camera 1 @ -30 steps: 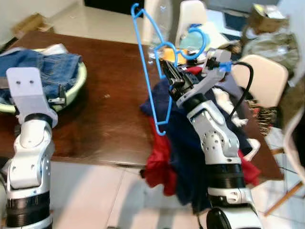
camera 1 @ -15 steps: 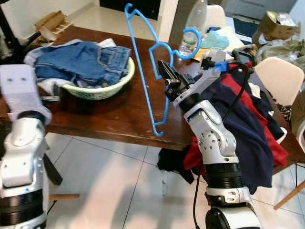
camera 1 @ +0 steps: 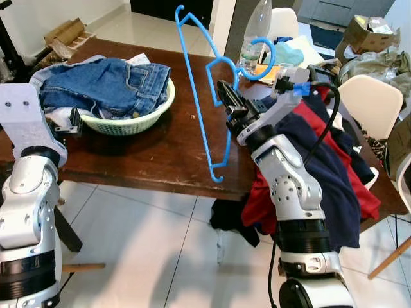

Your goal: Hang hanger

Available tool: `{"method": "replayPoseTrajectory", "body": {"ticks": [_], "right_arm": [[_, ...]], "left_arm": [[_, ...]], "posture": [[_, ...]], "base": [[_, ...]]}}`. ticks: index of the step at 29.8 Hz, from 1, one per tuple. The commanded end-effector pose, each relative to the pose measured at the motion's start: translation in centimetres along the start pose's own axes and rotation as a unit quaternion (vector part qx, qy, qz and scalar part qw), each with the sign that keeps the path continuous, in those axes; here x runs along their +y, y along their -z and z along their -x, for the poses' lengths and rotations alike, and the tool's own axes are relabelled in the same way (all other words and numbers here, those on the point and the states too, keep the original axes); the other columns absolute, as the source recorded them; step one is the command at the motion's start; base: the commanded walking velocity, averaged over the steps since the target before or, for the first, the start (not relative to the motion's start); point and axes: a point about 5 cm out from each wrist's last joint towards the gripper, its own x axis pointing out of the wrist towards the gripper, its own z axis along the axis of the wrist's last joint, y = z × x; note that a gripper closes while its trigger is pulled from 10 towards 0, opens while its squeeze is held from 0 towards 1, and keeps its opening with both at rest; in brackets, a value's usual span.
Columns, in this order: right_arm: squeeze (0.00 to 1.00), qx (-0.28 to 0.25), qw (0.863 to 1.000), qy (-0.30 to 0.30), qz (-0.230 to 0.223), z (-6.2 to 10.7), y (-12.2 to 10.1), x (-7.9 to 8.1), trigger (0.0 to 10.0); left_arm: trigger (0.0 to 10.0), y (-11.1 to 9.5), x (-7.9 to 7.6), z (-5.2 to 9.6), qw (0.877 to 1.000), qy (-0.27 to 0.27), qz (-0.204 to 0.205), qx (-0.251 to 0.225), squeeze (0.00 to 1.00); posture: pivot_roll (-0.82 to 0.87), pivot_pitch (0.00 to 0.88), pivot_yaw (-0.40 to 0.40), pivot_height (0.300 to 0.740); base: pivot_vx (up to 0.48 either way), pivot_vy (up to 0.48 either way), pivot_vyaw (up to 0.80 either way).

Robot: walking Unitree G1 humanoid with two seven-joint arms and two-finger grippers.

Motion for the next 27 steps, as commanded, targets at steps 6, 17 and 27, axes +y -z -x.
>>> {"method": "replayPoseTrajectory", "body": {"ticks": [6,17,27], "right_arm": [[0.0,-0.013,1.0,0.012,-0.004,0.6,-0.7,-0.7,10.0],[0.0,-0.012,1.0,0.008,0.003,0.7,-0.6,-0.6,10.0],[0.0,-0.004,1.0,0.004,0.007,0.6,-0.3,-0.5,10.0]], "left_arm": [[10.0,-0.2,-1.7,0.3,0.999,0.049,0.005,-0.013,0.0],[10.0,-0.3,-1.0,0.0,0.997,0.036,-0.06,-0.016,0.0],[10.0,0.8,-1.2,-0.2,0.974,0.117,-0.195,0.011,0.0]], "posture": [[0.2,0.142,-0.096,0.74],[0.2,0.143,-0.095,0.74],[0.2,0.146,-0.1,0.74]], "base": [[0.426,0.0,-0.57],[0.224,0.0,0.0],[0.0,0.0,0.0]]}}
